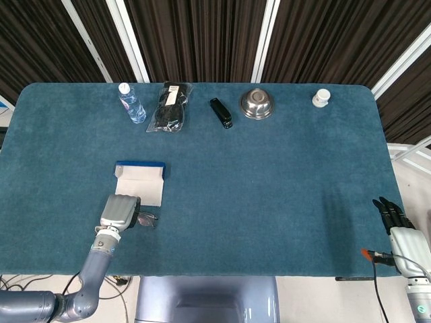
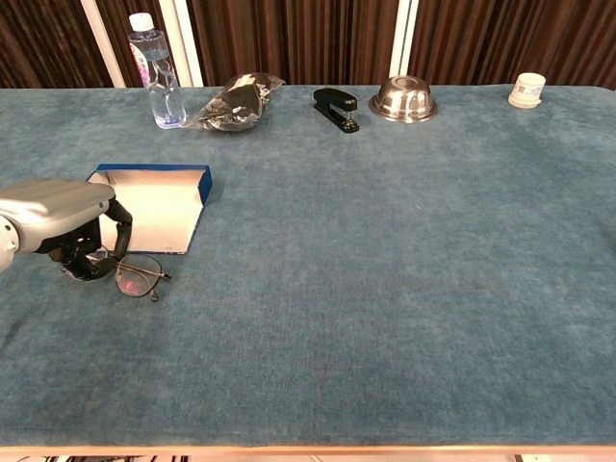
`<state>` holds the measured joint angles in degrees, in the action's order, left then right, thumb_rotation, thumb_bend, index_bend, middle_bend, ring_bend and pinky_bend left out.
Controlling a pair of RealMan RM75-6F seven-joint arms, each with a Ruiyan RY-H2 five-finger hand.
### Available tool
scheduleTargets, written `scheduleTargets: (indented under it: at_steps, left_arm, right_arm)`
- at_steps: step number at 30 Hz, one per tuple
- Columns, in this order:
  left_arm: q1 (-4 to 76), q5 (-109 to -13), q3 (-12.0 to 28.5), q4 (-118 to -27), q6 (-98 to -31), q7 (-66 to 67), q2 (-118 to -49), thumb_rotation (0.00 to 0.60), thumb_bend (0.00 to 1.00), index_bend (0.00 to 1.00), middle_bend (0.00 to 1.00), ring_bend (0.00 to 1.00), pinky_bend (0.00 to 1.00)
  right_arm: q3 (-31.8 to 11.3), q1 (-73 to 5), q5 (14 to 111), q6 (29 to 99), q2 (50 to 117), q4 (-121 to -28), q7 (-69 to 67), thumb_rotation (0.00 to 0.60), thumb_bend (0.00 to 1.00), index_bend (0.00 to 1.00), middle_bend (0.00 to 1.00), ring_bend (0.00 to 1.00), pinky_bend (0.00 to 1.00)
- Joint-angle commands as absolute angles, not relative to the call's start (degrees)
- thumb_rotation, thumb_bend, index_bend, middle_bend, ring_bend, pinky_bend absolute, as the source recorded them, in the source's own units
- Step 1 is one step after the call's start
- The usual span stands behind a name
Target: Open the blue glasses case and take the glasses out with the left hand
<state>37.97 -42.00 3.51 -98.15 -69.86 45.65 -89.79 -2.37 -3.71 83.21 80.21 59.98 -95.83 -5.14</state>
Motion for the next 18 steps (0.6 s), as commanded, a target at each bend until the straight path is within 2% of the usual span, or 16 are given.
scheduleTargets:
  at_steps: [1,9,18]
  left_arm:
    - [37.9,-42.0,3.5,-98.2,-69.8,45.7,-89.8,0.6,0.45,0.58,1.0,1.0,1.0]
    - [38.0,-42.5,4.0,-99.2,-70.3,45.7,-89.4,0.6,0.45,0.58,1.0,1.0,1.0]
    - [40.8,-40.6,7.9,-102.4,-70.4,48.0,-89.0,0.6,0.45,0.58,1.0,1.0,1.0]
  right_arm:
    - [-2.4,-3.7,83.2,80.2,60.0,-95.8,-5.2,0.6,0.12,0.0,0.0,0.0,0.21]
    - [-2.4,-3.7,83.1,80.2,59.9,-96.0,-5.2,0.6,0.12,0.0,0.0,0.0,0.21]
    - [-2.4,-3.7,83.1,80.1,59.9,-96.0,-5.1,0.6,0.12,0.0,0.0,0.0,0.21]
